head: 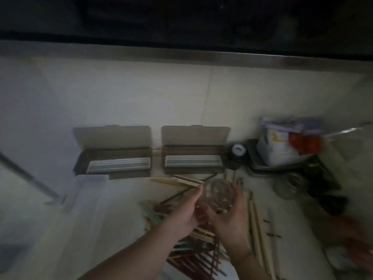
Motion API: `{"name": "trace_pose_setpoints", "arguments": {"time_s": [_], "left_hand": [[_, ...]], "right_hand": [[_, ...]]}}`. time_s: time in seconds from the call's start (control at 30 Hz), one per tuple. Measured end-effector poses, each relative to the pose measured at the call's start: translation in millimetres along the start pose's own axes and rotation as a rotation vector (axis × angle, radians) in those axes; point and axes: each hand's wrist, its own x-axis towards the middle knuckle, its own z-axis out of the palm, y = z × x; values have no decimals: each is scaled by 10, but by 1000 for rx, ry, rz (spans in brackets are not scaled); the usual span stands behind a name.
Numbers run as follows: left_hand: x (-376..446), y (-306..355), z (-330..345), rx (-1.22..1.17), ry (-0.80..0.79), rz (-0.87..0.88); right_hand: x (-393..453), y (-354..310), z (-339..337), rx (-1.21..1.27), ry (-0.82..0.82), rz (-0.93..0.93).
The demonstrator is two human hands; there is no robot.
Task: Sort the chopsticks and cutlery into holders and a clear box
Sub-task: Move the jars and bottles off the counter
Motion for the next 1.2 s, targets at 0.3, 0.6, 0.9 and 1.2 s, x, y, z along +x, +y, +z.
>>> {"name": "trace_pose_setpoints", "arguments": {"time_s": [0.3,0.6,0.9,1.2], "left_hand": [[573,-719,1311,414,-171,-175],[828,-1172,2001,447,-159,-194],[862,-1147,2026,406,-179,-228],[851,-1191,2006,527,-203,-194]], "right_hand": [[366,1065,-1282,-57,449,231],[505,1393,-1603,-9,514,347],[467,1591,-1581,-30,455,285],[153,1600,-1504,-146,416,216]]}}
